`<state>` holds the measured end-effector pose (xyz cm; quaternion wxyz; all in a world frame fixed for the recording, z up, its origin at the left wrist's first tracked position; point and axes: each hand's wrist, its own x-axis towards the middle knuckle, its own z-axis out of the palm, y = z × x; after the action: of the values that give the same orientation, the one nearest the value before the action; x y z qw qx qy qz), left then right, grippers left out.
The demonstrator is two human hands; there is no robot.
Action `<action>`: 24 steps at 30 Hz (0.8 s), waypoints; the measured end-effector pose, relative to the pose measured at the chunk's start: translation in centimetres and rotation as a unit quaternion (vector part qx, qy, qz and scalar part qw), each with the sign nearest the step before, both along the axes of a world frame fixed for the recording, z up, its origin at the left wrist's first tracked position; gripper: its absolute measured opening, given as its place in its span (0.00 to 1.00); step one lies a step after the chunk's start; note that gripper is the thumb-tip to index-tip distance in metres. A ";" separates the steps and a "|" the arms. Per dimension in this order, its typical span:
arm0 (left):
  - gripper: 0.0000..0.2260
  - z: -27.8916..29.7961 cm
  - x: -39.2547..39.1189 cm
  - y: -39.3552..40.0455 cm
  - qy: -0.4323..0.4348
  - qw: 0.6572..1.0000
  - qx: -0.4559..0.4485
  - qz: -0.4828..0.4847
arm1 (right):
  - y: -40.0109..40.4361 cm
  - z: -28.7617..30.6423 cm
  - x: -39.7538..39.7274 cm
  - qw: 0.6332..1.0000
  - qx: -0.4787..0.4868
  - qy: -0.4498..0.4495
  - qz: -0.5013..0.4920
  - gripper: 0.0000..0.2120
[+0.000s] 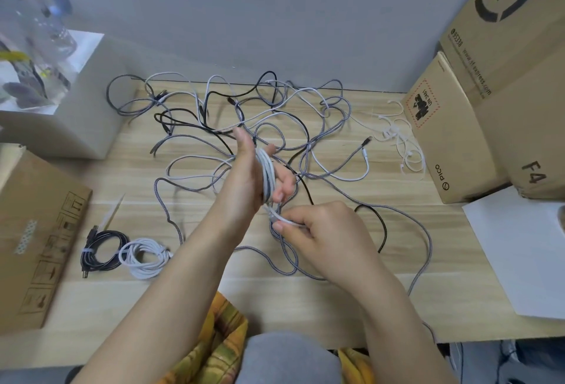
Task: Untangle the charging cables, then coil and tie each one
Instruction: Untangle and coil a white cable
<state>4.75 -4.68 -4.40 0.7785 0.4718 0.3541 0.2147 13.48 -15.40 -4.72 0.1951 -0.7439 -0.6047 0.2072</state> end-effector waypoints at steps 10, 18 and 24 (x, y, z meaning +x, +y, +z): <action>0.36 -2.7 -1.7 -1.1 0.185 0.952 0.131 -0.204 | -0.1 0.5 0.8 0.987 0.109 0.106 -0.059 0.08; 0.24 -0.6 -2.3 -1.6 -0.003 0.961 0.043 -0.274 | 0.4 -1.0 2.7 0.948 0.142 0.275 -0.078 0.12; 0.17 -0.3 -1.1 -1.2 -0.195 0.933 -0.057 -0.298 | 0.5 -1.9 1.3 0.910 0.140 0.385 -0.068 0.40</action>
<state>3.63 -5.90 -4.66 0.8860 0.4592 0.0508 0.0403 14.79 -14.90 -6.63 0.5282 -0.6109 -0.4536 0.3768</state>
